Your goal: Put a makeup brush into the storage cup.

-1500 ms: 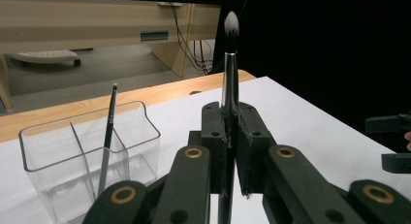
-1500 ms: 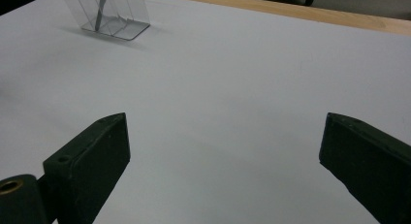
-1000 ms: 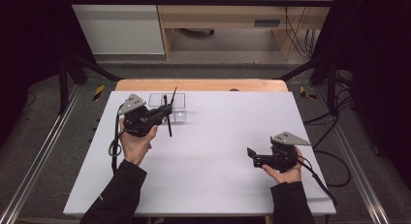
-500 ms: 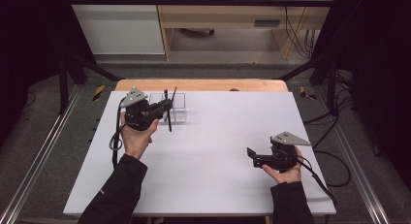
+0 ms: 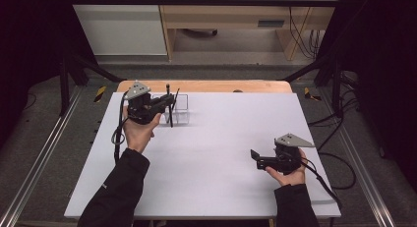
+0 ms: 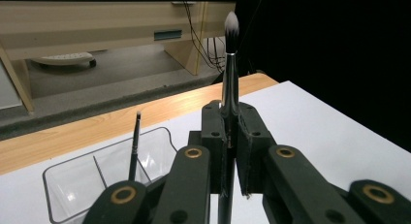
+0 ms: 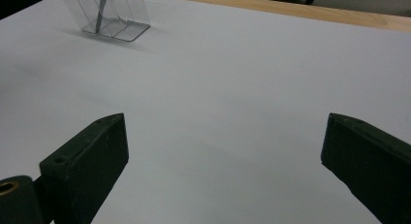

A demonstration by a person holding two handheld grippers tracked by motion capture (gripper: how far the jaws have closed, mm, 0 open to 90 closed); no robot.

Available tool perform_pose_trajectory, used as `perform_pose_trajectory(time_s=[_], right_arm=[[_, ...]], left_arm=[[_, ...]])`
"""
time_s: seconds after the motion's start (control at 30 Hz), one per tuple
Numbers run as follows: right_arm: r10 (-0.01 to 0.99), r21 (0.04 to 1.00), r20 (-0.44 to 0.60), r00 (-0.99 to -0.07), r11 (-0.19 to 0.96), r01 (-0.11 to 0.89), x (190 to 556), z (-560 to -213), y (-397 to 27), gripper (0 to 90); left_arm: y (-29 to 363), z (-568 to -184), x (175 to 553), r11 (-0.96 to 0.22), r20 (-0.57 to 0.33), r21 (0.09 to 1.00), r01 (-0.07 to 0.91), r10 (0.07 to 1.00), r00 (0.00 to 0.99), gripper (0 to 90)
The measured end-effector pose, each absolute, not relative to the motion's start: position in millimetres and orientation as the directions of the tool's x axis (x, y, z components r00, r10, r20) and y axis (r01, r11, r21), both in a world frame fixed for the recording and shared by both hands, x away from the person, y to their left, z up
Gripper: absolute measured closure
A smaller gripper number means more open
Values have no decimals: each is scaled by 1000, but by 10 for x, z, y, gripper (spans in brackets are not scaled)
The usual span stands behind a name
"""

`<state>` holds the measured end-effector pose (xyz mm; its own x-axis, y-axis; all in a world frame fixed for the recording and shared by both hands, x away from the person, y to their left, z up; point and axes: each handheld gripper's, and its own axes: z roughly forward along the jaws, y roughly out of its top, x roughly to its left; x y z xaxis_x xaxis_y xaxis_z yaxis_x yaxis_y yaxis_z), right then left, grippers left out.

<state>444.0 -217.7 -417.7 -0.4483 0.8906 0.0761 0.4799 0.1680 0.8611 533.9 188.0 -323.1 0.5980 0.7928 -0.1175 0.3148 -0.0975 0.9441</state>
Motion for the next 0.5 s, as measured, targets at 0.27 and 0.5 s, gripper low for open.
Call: perform_pose_trajectory(time_s=[0.27,0.5], right_arm=[[890,861,79,-448,166,481,4440,-4176,-2180,37],[891,863,78,-448,164,477,4440,-4172,-2184,30]], left_arm=[[1887,-3199,5462,-99,-116,941,323,803,584,831],[1897,-3194,5561,-98,-117,939,330,810,575,831]])
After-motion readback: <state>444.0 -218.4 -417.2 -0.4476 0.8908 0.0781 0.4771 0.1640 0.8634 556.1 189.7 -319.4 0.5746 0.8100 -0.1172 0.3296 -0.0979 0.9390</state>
